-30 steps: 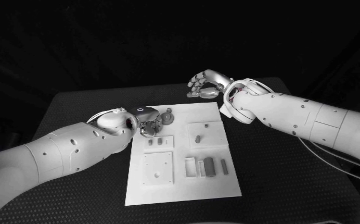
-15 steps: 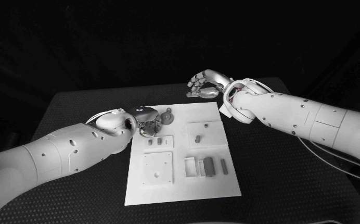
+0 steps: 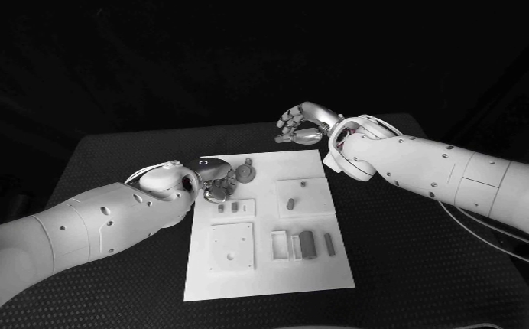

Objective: Assemble the parts on the task board

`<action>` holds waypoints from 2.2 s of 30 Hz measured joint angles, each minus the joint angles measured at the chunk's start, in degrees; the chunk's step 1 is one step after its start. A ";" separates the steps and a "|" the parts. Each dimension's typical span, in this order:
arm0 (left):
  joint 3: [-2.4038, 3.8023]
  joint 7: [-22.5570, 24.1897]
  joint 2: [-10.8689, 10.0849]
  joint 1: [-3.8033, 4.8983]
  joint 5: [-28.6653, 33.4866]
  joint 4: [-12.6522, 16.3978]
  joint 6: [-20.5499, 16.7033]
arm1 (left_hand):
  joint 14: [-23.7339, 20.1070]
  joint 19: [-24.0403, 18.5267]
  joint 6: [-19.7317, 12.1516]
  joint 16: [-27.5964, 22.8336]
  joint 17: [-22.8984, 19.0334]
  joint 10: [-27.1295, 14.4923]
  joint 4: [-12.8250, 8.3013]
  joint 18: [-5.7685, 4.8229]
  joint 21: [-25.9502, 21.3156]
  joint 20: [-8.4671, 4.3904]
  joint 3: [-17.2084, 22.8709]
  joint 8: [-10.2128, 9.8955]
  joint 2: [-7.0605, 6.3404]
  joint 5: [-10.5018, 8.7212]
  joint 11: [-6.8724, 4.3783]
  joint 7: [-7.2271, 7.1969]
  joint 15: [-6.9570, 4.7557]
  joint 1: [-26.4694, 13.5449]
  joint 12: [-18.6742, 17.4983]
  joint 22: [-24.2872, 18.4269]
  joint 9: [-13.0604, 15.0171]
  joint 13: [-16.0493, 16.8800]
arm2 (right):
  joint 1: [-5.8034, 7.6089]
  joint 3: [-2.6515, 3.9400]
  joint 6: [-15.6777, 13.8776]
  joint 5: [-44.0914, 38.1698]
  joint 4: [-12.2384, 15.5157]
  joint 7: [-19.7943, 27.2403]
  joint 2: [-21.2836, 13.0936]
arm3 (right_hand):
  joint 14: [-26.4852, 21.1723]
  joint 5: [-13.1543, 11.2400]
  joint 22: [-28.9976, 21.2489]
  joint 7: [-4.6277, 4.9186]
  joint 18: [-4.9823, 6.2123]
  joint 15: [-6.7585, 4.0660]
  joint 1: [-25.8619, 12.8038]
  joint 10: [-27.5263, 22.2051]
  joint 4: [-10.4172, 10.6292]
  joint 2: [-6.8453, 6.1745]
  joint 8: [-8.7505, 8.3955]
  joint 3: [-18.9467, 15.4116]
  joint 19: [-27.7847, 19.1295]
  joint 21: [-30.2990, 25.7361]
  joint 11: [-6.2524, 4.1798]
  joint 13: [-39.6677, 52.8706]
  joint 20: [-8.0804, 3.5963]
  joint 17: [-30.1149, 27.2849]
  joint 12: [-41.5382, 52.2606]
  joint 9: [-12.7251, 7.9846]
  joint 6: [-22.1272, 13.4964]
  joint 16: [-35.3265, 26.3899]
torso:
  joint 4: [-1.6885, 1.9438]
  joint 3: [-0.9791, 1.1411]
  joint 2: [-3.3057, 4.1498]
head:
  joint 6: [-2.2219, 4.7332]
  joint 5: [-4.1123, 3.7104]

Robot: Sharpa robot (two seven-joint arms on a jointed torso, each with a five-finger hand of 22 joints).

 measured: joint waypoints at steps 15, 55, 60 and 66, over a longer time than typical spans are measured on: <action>0.04 -0.13 -1.06 0.00 0.21 -0.14 -0.68 | -0.21 0.00 -0.30 0.00 -0.01 -0.20 0.00 -0.07 0.00 0.01 0.00 0.01 0.00 0.00 0.17 0.25 -0.21 0.00 -0.11 -0.01 0.00 -0.07 | 0.00 0.00 0.14 0.00 -0.29 -0.09 -0.25 | 0.00 0.00 -0.01 0.00 0.01 0.00 0.00 0.00 0.00 0.00 0.00 0.00 0.00 0.00 0.00 0.01 0.00 0.00 0.00 0.01 0.00 0.00 | 0.03 0.00 0.00 | 0.08 -0.02; 5.44 2.92 -15.79 4.75 38.76 7.68 -1.54 | -4.41 -3.69 -2.54 -3.10 -2.28 -4.69 1.65 0.31 -3.61 2.05 -2.92 -0.15 -1.76 -2.44 2.03 1.13 1.75 -3.04 -0.21 -0.86 1.00 0.22 | -1.20 -4.34 14.48 -27.85 8.00 -5.52 -8.04 | 17.50 0.00 0.71 -1.03 6.31 -8.24 3.32 4.26 -4.46 0.16 2.72 1.45 20.48 0.67 -1.79 -2.80 -0.94 9.68 3.12 -0.99 2.87 7.74 | 0.06 0.03 -0.09 | 1.23 -0.20; 5.42 3.32 -15.92 4.74 39.84 8.41 -1.48 | -4.41 -3.69 -2.54 -3.10 -2.29 -4.69 1.65 0.07 -3.61 2.06 -2.91 -0.14 -1.76 -2.44 2.02 1.13 1.75 -3.04 -0.21 -0.91 1.05 0.22 | -1.40 -4.40 14.55 -31.38 8.74 -7.00 -8.25 | 24.08 0.00 1.77 -1.02 8.09 -10.42 3.32 6.08 -5.01 0.15 3.15 1.35 28.97 3.61 -2.74 -3.07 -2.07 14.57 2.88 -1.11 3.41 12.07 | 0.02 0.02 -0.05 | 1.11 -0.28; 5.41 3.63 -15.90 4.74 40.56 8.65 -1.40 | -4.41 -3.69 -2.54 -3.10 -2.33 -4.84 1.65 -0.06 -3.61 2.06 -2.91 -0.15 -1.62 -2.44 1.87 1.13 1.75 -3.18 -0.21 -0.91 1.05 0.23 | -2.10 -4.99 13.85 -34.21 8.64 -8.48 -8.01 | 31.67 0.00 6.53 -1.47 8.02 -13.80 3.93 13.17 -5.77 0.29 3.98 0.58 40.22 10.70 -5.75 0.07 -6.99 22.53 4.90 -1.06 5.06 22.72 | -0.01 0.01 -0.03 | 1.13 -0.40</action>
